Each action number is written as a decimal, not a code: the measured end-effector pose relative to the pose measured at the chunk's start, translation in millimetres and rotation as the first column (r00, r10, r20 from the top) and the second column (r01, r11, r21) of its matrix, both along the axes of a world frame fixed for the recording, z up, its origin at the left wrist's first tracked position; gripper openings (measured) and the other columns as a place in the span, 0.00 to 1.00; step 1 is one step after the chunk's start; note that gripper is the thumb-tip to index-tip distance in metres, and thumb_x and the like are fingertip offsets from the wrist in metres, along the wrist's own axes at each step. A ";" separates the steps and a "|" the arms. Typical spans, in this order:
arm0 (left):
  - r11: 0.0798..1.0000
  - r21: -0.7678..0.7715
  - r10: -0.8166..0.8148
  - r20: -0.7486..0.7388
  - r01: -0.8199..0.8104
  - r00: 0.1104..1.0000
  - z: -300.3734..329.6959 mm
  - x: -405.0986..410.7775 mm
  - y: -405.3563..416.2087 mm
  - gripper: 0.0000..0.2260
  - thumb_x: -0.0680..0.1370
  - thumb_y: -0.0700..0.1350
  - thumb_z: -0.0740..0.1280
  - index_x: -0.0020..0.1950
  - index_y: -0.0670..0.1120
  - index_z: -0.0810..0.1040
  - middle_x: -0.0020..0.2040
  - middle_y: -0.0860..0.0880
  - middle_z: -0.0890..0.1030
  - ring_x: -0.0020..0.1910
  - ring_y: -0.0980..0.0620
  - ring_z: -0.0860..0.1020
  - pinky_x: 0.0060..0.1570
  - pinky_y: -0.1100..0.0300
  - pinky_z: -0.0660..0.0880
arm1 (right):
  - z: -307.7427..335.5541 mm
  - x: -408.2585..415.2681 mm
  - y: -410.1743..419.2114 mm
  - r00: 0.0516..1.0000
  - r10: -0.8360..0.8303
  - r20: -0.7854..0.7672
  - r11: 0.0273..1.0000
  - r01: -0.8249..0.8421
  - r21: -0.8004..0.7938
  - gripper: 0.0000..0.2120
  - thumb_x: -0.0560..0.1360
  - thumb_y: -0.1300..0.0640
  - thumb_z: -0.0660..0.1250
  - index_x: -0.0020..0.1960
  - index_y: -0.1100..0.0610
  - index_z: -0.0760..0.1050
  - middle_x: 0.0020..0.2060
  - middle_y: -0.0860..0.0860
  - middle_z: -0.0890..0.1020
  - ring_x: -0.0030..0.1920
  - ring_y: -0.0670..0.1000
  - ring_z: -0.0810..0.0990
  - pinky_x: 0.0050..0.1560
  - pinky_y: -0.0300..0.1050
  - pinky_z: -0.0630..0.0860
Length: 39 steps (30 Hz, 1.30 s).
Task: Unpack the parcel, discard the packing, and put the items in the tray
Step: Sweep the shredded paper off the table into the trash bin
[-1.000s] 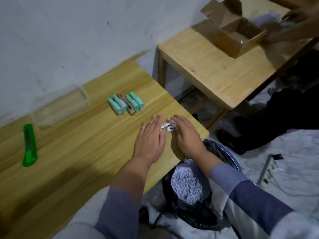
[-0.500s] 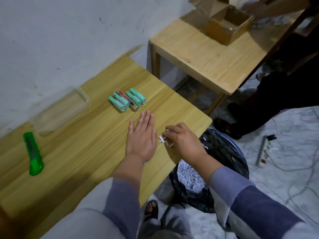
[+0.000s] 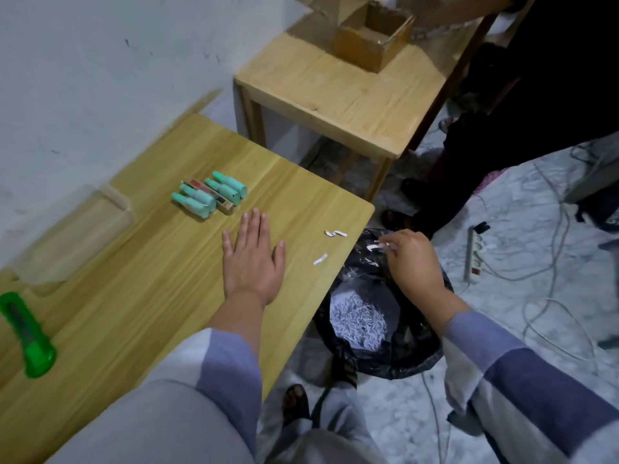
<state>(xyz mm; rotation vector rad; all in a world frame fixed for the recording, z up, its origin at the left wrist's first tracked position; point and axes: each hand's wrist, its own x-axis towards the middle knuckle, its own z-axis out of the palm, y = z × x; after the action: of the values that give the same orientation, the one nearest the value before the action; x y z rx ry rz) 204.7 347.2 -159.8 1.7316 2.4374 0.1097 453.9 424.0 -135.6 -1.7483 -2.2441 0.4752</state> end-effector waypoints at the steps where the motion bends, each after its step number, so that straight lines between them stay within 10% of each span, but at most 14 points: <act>1: 1.000 0.002 -0.001 -0.002 0.001 1.000 -0.3 0.0 0.2 0.28 0.80 0.56 0.42 0.78 0.45 0.47 0.79 0.49 0.45 0.77 0.52 0.43 0.75 0.44 0.41 | -3.4 3.8 -1.4 0.999 0.004 0.055 0.997 0.000 -0.081 0.14 0.73 0.67 0.64 0.55 0.57 0.82 0.53 0.58 0.83 0.53 0.62 0.78 0.51 0.53 0.78; 4: 1.000 0.006 -0.005 -0.009 0.005 1.000 -0.8 -0.3 0.1 0.28 0.80 0.56 0.43 0.78 0.45 0.47 0.79 0.49 0.45 0.77 0.52 0.43 0.75 0.44 0.41 | -6.2 5.0 -6.2 0.987 -0.013 0.160 0.986 0.039 -0.160 0.17 0.72 0.63 0.63 0.58 0.51 0.80 0.59 0.53 0.81 0.58 0.61 0.77 0.54 0.54 0.77; 10: 1.000 0.013 -0.007 0.001 0.007 1.000 -1.2 0.3 -0.9 0.28 0.80 0.56 0.43 0.78 0.45 0.46 0.79 0.50 0.45 0.77 0.52 0.42 0.75 0.45 0.40 | 11.1 -42.3 -15.1 0.980 0.143 -0.137 0.990 -0.141 0.023 0.16 0.73 0.62 0.67 0.61 0.60 0.77 0.58 0.57 0.79 0.60 0.58 0.74 0.61 0.55 0.72; 16: 1.000 0.014 -0.011 0.002 0.011 1.000 0.4 -0.2 -1.4 0.28 0.80 0.57 0.41 0.78 0.46 0.45 0.79 0.50 0.45 0.77 0.53 0.42 0.75 0.45 0.40 | 15.9 -78.7 -26.7 0.944 0.329 -0.001 0.940 -0.327 -0.092 0.13 0.76 0.59 0.64 0.60 0.59 0.78 0.59 0.55 0.77 0.60 0.57 0.70 0.58 0.54 0.72; 27: 1.000 0.011 -0.019 0.006 0.019 1.000 -0.8 -1.4 -1.8 0.29 0.80 0.57 0.41 0.78 0.46 0.45 0.79 0.49 0.45 0.77 0.52 0.42 0.75 0.45 0.41 | 11.2 -36.1 -15.1 0.997 -0.010 -0.080 0.998 0.014 0.054 0.09 0.73 0.69 0.65 0.49 0.63 0.83 0.44 0.60 0.83 0.47 0.60 0.80 0.47 0.52 0.78; 33: 1.000 -0.005 -0.028 0.004 0.028 1.000 0.9 -1.3 -2.4 0.29 0.80 0.58 0.41 0.78 0.46 0.44 0.79 0.49 0.44 0.77 0.52 0.41 0.75 0.45 0.41 | -6.2 3.4 -14.7 0.980 -0.098 0.172 0.968 0.134 -0.212 0.09 0.76 0.63 0.63 0.40 0.59 0.80 0.42 0.60 0.83 0.42 0.60 0.80 0.37 0.47 0.75; 39: 0.996 -0.075 -0.055 0.033 0.057 0.998 3.9 -4.0 -0.3 0.31 0.80 0.60 0.41 0.78 0.46 0.42 0.79 0.49 0.41 0.77 0.51 0.39 0.74 0.45 0.38 | 14.3 -5.8 -17.1 0.990 -0.057 0.128 0.979 0.080 -0.186 0.11 0.77 0.56 0.63 0.57 0.54 0.79 0.55 0.55 0.82 0.55 0.59 0.79 0.47 0.50 0.78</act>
<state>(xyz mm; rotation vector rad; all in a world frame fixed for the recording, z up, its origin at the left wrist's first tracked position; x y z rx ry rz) 200.7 347.0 -155.9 1.7509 2.3375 0.0360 448.1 406.9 -121.3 -1.9933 -2.2767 0.6019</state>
